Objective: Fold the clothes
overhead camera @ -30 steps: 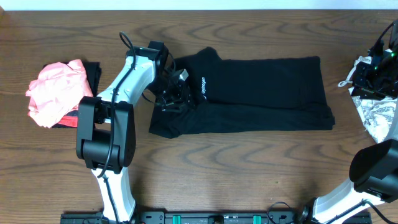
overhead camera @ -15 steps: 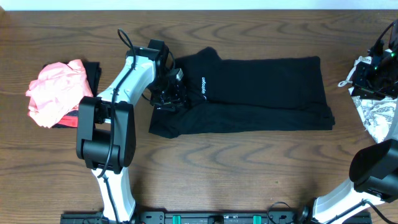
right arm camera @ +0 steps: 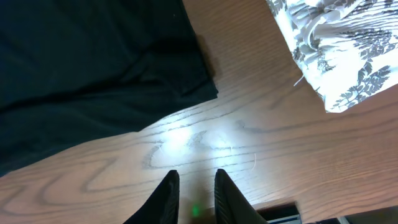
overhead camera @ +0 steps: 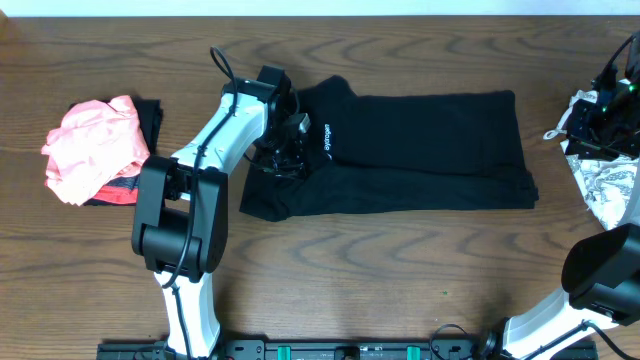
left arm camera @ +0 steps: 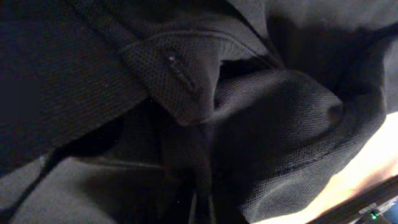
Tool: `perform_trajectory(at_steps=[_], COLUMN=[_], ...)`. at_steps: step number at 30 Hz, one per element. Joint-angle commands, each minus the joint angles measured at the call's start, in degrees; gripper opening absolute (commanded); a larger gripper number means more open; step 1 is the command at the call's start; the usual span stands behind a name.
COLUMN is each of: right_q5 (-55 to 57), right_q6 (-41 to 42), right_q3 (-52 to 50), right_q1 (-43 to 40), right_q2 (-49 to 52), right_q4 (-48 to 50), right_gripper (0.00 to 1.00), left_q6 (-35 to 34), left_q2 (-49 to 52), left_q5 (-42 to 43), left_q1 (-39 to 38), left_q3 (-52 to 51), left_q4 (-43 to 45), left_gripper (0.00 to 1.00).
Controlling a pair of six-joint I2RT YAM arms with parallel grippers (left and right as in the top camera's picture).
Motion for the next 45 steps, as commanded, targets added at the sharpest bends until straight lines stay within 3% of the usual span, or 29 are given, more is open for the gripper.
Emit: perform_trajectory(at_steps=[1, 12, 17, 23, 31, 45], right_q5=[0.2, -0.1, -3.4, -13.7, -14.0, -13.9], right_q6=[-0.7, -0.7, -0.7, -4.8, -4.9, -4.5], right_q3=[-0.2, -0.4, -5.1, -16.9, -29.3, -35.3], right_q1=[-0.5, -1.1, -2.1, -3.6, -4.2, -4.2], right_q2=[-0.5, -0.3, -0.1, 0.0, 0.0, 0.0], right_q4=[0.0, 3.5, 8.0, 16.7, 26.6, 35.1], right_gripper=[0.18, 0.15, 0.12, 0.12, 0.13, 0.18], left_q6=[-0.1, -0.1, -0.1, -0.1, -0.1, -0.1], left_q2=[-0.8, -16.5, -20.9, -21.0, -21.0, -21.0], left_q5=[-0.5, -7.0, -7.2, -7.2, -8.3, -8.2], left_q1=[0.7, 0.8, 0.8, 0.8, 0.8, 0.8], left_q3=[0.0, 0.0, 0.0, 0.0, 0.0, 0.0], left_q4=[-1.1, -6.4, -5.7, -5.6, -5.6, -5.6], left_gripper=[0.06, 0.06, 0.06, 0.06, 0.06, 0.06])
